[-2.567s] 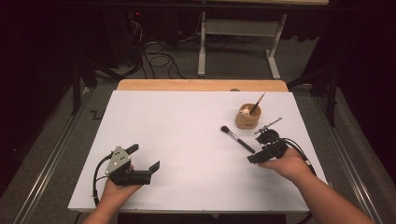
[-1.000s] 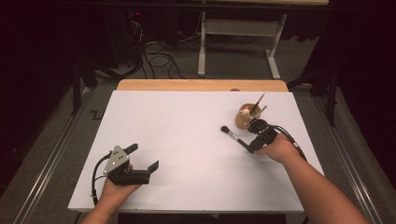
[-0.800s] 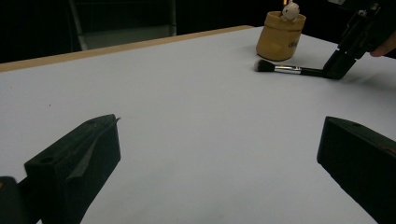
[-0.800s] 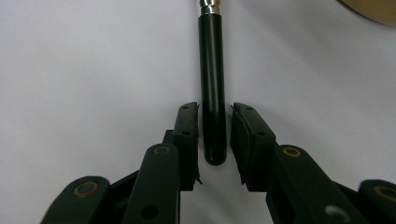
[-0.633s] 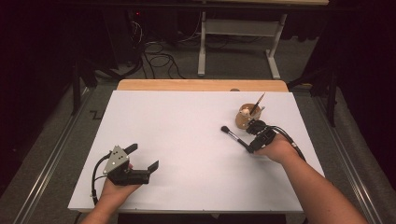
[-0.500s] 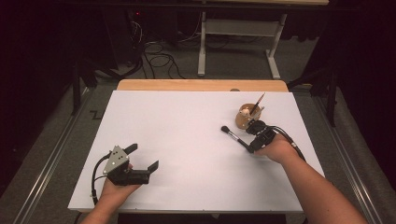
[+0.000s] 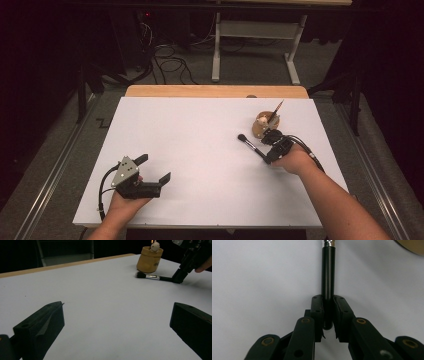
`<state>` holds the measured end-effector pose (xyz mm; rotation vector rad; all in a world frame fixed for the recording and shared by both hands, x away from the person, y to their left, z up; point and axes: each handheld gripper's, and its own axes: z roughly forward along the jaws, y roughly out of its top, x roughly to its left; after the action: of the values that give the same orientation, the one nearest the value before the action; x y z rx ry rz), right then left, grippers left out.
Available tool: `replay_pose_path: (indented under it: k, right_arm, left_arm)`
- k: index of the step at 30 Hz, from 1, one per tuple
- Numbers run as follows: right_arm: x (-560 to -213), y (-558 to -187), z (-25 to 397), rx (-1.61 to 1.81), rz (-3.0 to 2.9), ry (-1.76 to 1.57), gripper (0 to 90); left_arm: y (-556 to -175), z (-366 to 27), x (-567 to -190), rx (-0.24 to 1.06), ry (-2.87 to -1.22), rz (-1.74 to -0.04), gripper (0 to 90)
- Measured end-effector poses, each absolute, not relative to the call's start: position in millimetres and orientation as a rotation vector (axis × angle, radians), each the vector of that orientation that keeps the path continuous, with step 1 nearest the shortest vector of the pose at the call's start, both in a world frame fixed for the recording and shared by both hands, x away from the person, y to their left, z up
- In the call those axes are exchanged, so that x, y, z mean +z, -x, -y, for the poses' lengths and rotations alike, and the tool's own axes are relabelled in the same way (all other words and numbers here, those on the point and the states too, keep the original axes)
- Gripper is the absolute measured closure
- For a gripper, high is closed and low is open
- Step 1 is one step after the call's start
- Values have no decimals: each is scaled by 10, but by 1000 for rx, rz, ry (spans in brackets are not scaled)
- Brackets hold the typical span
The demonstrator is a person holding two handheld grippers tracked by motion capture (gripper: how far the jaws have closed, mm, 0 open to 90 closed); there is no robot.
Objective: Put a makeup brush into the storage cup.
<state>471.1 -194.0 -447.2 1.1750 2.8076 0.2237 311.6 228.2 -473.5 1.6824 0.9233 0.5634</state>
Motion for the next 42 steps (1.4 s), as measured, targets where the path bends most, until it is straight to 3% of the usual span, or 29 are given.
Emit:
replay_pose_path:
  k: [20, 42]
  right_arm:
    - [-4343, -4617, 1945, 277, -2787, -1149, 814]
    - [-4194, -4158, 2174, 536, -2650, -1153, 813]
  left_arm:
    - [-3117, -2292, -4738, 567, -1682, -922, 2]
    - [-3128, -2281, -4754, 557, -1688, -927, 2]
